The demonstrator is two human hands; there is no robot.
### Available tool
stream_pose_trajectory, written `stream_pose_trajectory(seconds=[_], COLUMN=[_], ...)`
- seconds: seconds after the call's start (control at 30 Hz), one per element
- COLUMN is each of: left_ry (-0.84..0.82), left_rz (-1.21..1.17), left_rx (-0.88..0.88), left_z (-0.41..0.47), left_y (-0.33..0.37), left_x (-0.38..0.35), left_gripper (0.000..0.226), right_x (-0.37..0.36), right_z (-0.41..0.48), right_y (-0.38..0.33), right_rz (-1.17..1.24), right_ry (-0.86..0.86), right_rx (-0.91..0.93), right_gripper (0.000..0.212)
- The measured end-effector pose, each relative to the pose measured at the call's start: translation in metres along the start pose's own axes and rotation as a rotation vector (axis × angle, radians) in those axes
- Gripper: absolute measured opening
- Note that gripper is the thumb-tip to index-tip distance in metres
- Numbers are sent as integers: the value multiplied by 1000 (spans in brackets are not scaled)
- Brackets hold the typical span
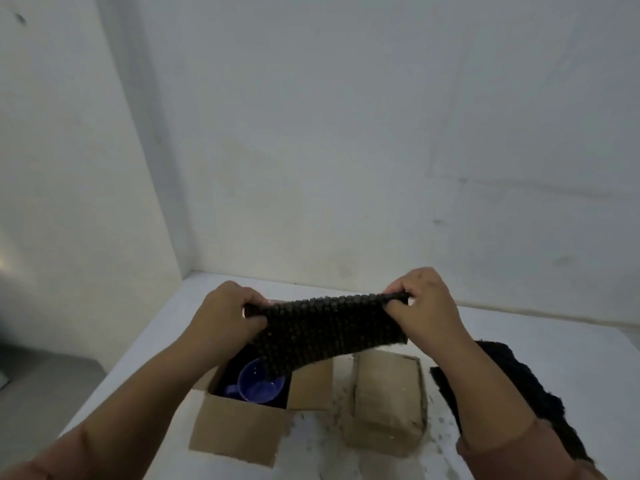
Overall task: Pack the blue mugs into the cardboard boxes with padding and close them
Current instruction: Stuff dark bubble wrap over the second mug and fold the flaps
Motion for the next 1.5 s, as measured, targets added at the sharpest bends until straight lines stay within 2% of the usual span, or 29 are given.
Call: stream_pose_trajectory(seconds=[0.07,0.13,0.2,0.23,0.27,0.33,0.4,0.43,0.47,0.53,0.6,0.63,0.73,0.8,0.9,0.93,1.0,1.07,1.17,1.2,1.27,1.33,1.5], left_ry=[-159,-277,-303,-289,-267,-223,-223,-229,-234,-262,-305,-330,-357,-329,-319,-371,-501,-535,-392,-355,-310,-268,-68], left_rz=[151,82,36,-21,-124,-453,-756,-860,-936,-1018,-1017,-1004,-1054,-1130,-1293,-1304,-1174,-1087,-1109,-1126,-1130,-1081,-917], left_rx=[-108,-133,-161,-140,-84,80,209,259,297,347,348,335,299,325,394,412,403,417,467,464,459,434,317], left_z=[1,2,6,9,12,15,16,17,18,18,18,17,16,16,15,14,10,7,9,10,12,13,19], left_y=[2,6,8,5,-3,-26,-46,-55,-63,-76,-87,-91,-102,-112,-125,-125,-124,-125,-133,-136,-141,-145,-148], left_x=[1,-3,-5,-4,-1,3,2,0,-2,-7,-9,-10,-10,-10,-14,-18,-26,-32,-32,-31,-31,-29,-17], left_gripper=[35,46,23,14,15,14,15,18,21,24,25,24,24,33,35,40,47,39,34,33,29,23,34], right_x=[-15,-37,-57,-62,-65,-74,-98,-117,-136,-163,-174,-175,-173,-175,-178,-179,-182,-186,-196,-201,-206,-205,-198], right_z=[3,7,12,16,20,23,16,9,0,-14,-15,-12,-5,-3,0,1,1,1,-2,-5,-10,-9,4], right_y=[-27,-52,-70,-76,-77,-67,-45,-35,-28,-23,-21,-19,-18,-16,-11,-10,-8,-8,-4,-2,0,3,4], right_rz=[42,50,44,58,84,209,460,583,662,726,732,726,680,650,640,642,624,607,643,661,659,635,615], right_ry=[-59,-185,-231,-184,-109,-9,-149,-280,-422,-604,-564,-517,-506,-541,-518,-501,-474,-469,-549,-598,-675,-641,-450], right_rx=[50,77,92,101,93,-31,-298,-413,-486,-510,-476,-457,-389,-390,-407,-403,-382,-351,-411,-441,-444,-449,-427], right_gripper=[21,16,5,5,12,44,79,86,84,54,19,13,25,39,34,29,20,19,59,63,50,26,43])
Point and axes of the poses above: each hand's wrist, its own z-axis towards the middle knuckle, its own x-axis out of the back of the hand, y = z × x, the point moved 6 cm from there along z, towards the middle knuckle, and after that the axes turned 6 degrees about -x, right-handed, at the moved point
